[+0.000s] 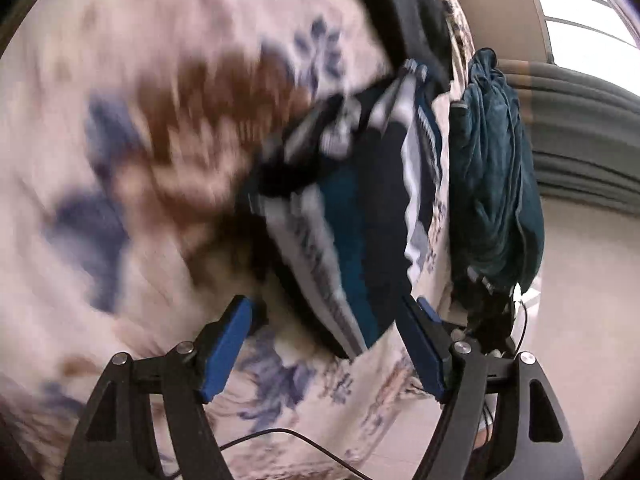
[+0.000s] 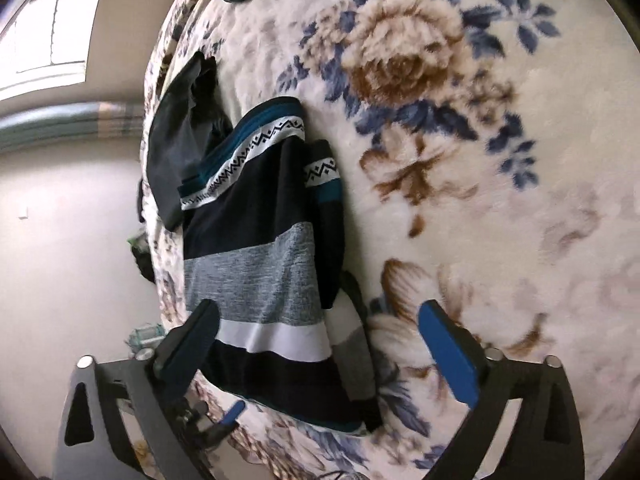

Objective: Fold small clothes

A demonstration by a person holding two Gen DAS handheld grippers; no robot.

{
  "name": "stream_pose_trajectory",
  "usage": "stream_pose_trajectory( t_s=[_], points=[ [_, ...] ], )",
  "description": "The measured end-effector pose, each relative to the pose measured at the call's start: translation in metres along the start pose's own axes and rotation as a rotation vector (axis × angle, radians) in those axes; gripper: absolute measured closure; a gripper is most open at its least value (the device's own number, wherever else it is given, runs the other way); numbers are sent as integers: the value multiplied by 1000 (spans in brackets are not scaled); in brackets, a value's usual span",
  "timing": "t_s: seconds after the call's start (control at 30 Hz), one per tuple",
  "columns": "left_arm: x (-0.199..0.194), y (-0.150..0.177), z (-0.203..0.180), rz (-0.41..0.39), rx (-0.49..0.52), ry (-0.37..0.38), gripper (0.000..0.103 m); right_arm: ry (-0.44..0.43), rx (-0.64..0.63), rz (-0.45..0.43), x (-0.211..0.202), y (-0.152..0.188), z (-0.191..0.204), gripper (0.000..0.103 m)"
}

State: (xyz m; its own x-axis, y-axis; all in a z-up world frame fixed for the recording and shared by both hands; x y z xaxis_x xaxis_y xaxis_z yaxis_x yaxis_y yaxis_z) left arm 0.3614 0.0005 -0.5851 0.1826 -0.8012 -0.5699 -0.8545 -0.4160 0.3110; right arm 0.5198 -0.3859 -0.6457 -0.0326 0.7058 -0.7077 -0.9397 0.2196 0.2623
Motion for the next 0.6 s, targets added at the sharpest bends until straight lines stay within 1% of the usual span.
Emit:
stream_pose_trajectory(
  t_s=[0.07, 0.13, 0.17, 0.2, 0.23, 0.27, 0.33, 0.4, 0.43, 0.47, 0.5, 0.53, 0.57, 0.6],
  points=[
    [31, 3, -1, 16, -18, 71, 30, 16, -5, 15, -2, -9, 1, 0],
    [54, 3, -8, 18, -18, 130, 30, 13, -18, 38, 2, -22, 2, 0],
    [62, 1, -10, 6, -19, 123, 30, 11, -19, 53, 6, -31, 3, 0],
    [70, -3, -13, -15, -24, 119, 30, 8, -23, 77, 14, -40, 4, 0],
    [76, -8, -16, -58, -27, 126, 30, 8, -28, 95, 23, -49, 5, 0],
    [78, -12, -15, -98, -43, 102, 30, 11, -27, 110, 33, -59, 4, 0],
    [83, -18, -9, -183, -111, 124, 30, -17, -25, 162, 54, -72, 2, 0],
    [82, -19, -9, -237, -138, 120, 35, -35, -24, 181, 73, -83, 1, 0],
    [80, -19, -11, -258, -145, 111, 44, -41, -27, 192, 79, -87, 2, 0],
    [78, -18, -14, -273, -138, 89, 55, -44, -27, 184, 84, -90, 4, 0],
    [76, -15, -15, -281, -133, 89, 58, -56, -28, 178, 85, -91, 6, 0],
    [73, -14, -17, -286, -129, 83, 62, -78, -39, 168, 86, -91, 12, 3],
    [70, -15, -20, -286, -121, 75, 64, -90, -48, 156, 86, -90, 16, 29],
    [71, -12, -21, -282, -114, 76, 64, -80, -52, 150, 88, -88, 19, 55]
  ],
)
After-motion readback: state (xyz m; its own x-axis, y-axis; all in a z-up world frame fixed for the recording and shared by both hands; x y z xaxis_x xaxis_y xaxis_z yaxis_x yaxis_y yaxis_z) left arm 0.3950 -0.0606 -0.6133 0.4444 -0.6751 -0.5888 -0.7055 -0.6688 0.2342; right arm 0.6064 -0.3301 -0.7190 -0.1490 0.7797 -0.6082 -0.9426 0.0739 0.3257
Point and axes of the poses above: each gripper's, at about its wrist camera, not at the fingertips, and x roughly the way its jaws point, z to its left, y to its underside, the point moved 4 cm from there along x, roughly the way its jaws point, and after that the axes turned 11 degrees about z, right-handed, at the moved point
